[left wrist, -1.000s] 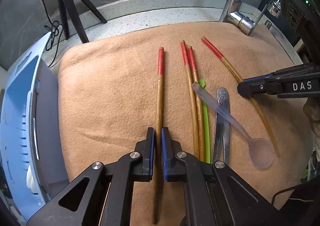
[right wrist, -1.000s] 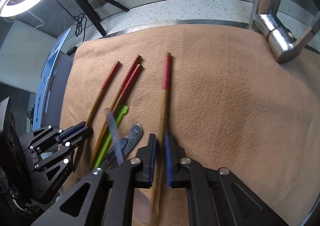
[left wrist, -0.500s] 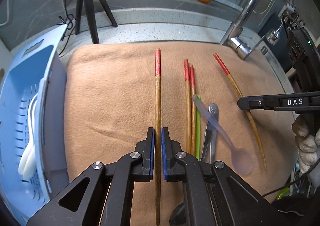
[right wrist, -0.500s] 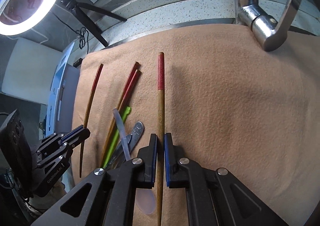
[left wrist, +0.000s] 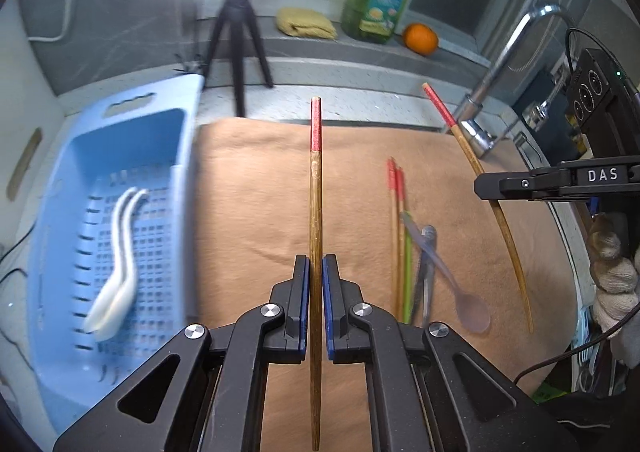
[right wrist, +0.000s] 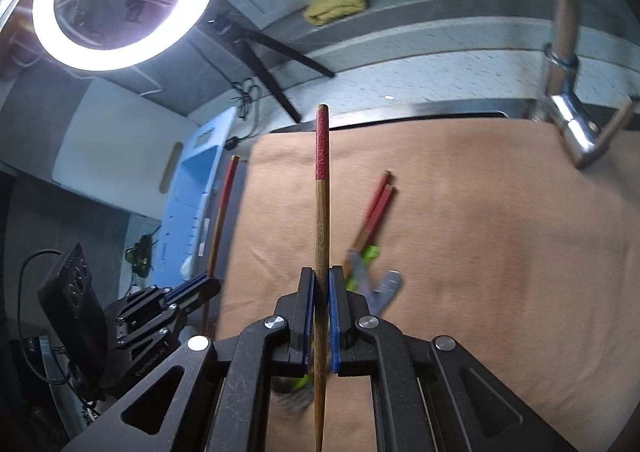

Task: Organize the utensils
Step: 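Grasp one red-tipped chopstick with the left tool and lift it toward the basket, then lower the chopstick into the blue basket and open the left tool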

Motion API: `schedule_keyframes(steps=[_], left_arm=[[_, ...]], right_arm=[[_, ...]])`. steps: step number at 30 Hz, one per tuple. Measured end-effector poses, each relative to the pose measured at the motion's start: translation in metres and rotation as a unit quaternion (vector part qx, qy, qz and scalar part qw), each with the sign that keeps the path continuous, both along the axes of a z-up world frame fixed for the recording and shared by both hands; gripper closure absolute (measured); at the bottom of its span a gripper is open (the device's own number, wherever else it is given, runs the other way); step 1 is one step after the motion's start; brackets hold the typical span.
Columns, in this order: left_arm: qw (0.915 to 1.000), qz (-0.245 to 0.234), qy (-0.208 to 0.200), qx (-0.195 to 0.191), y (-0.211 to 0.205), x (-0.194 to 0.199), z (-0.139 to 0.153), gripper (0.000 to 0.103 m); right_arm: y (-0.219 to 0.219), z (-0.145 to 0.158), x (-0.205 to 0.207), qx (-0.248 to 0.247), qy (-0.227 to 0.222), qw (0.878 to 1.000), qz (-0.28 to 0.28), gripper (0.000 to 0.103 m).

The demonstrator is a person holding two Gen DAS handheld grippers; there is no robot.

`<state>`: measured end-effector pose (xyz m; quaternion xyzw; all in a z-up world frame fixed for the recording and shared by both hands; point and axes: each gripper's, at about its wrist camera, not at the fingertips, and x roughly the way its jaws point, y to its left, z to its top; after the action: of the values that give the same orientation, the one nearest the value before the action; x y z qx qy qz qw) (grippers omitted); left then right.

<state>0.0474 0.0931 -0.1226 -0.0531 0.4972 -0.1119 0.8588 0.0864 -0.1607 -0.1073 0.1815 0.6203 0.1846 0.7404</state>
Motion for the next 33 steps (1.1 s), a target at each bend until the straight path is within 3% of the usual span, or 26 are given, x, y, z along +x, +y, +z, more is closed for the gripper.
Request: schedule_keyframes(steps=[16, 22, 33], left_arm=[[0.9973, 0.073, -0.002, 0.01, 0.11, -0.017, 0.007, 0.098], [0.9964, 0.084, 0.001, 0.008, 0.141, -0.012, 0.003, 0.098], [0.9966, 0.079, 0.022, 0.006, 0.16, 0.012, -0.013, 0.098]], right_arm=[[0.14, 0.012, 0.021, 0.054, -0.013, 0.997, 0.058, 0.097], [0.183, -0.002, 0.029, 0.066, 0.0, 0.996, 0.059, 0.097], [0.223, -0.039, 0.041, 0.051, 0.029, 0.997, 0.045, 0.097]])
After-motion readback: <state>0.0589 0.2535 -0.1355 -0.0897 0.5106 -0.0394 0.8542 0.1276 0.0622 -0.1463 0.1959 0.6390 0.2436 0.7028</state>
